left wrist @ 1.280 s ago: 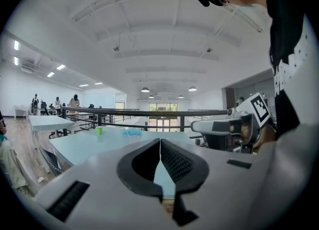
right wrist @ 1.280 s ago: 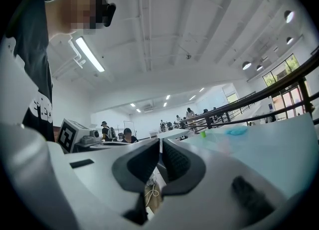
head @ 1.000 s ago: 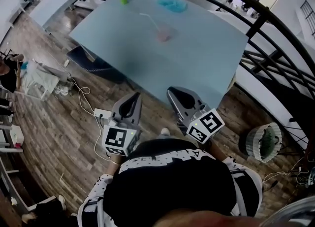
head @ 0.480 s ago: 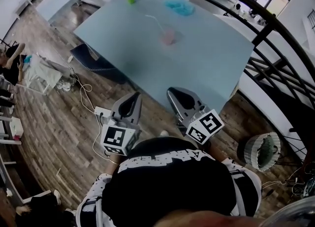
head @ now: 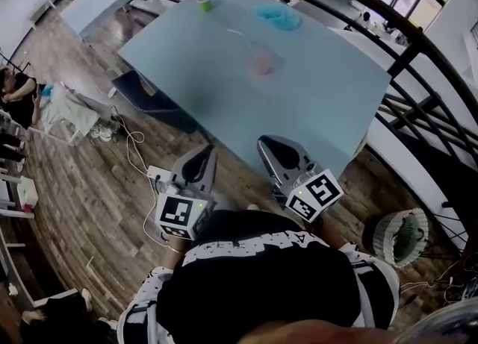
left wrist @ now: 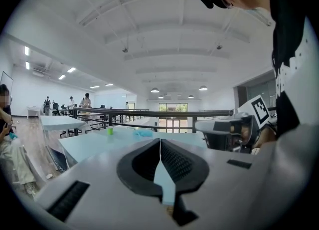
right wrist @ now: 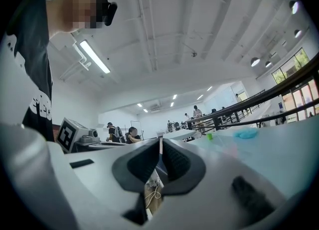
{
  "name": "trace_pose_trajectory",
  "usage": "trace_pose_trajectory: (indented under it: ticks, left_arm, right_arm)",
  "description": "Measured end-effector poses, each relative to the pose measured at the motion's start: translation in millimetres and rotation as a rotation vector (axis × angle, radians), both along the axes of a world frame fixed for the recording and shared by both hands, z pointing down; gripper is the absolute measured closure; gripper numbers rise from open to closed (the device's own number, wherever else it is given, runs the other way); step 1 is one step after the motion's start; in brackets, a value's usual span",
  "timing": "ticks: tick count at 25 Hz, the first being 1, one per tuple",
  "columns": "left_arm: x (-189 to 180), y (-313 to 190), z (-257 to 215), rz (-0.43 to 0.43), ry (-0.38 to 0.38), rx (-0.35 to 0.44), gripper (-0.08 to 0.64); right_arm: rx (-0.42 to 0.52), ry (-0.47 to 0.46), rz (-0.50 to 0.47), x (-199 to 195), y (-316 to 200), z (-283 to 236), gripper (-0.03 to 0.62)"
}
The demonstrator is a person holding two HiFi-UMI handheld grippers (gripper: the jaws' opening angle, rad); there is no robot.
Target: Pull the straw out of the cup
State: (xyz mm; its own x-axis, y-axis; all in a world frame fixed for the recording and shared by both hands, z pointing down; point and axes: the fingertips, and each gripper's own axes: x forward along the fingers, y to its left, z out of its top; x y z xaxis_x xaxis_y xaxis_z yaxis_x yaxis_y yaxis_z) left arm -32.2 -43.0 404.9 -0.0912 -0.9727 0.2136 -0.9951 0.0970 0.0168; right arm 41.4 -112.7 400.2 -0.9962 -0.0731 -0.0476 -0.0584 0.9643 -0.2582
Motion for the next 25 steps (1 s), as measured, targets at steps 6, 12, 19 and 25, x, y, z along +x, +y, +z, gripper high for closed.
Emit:
trace_pose_trajectory:
  ticks: [6, 12, 19, 25]
  left_arm:
    - [-6, -4, 3, 0.020, 0.008, 0.008, 0.545]
    - [-15, -25, 13, 0.075, 0.035, 0.000, 0.545]
    - [-37, -63, 11, 0.153, 0.045, 0.015, 0.545]
    - [-67, -89, 10, 0.204, 0.047, 0.014, 0.545]
  right_arm:
    - [0.004, 0.005, 0.024, -1, 0, 2, 0.561]
    - [0.019, 0.024, 0.086, -4, -16, 5, 0.561]
    - [0.017, 0.042, 0.179, -16, -43, 6, 0.561]
    - [0.012, 0.040, 0.230, -46, -66, 0, 0.561]
